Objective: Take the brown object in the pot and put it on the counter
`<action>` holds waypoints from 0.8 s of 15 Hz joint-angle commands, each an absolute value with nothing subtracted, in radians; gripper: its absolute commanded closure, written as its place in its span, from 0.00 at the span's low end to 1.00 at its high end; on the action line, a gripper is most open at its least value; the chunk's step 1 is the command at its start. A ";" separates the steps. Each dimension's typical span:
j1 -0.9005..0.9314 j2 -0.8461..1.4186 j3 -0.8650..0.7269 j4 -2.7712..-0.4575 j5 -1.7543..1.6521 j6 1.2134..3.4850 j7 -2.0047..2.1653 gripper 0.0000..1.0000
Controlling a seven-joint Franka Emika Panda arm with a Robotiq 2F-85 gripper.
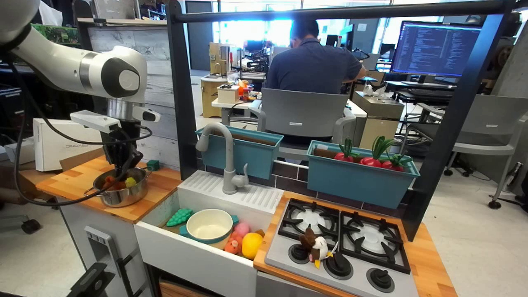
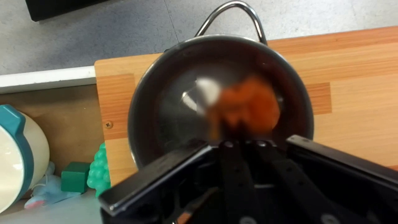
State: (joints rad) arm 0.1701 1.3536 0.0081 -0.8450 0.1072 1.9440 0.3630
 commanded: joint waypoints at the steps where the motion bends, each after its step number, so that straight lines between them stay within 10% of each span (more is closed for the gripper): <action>1: 0.154 1.313 0.026 -0.853 0.120 1.921 0.332 0.99; 12: 0.150 1.091 0.065 -1.062 0.131 2.075 0.216 0.99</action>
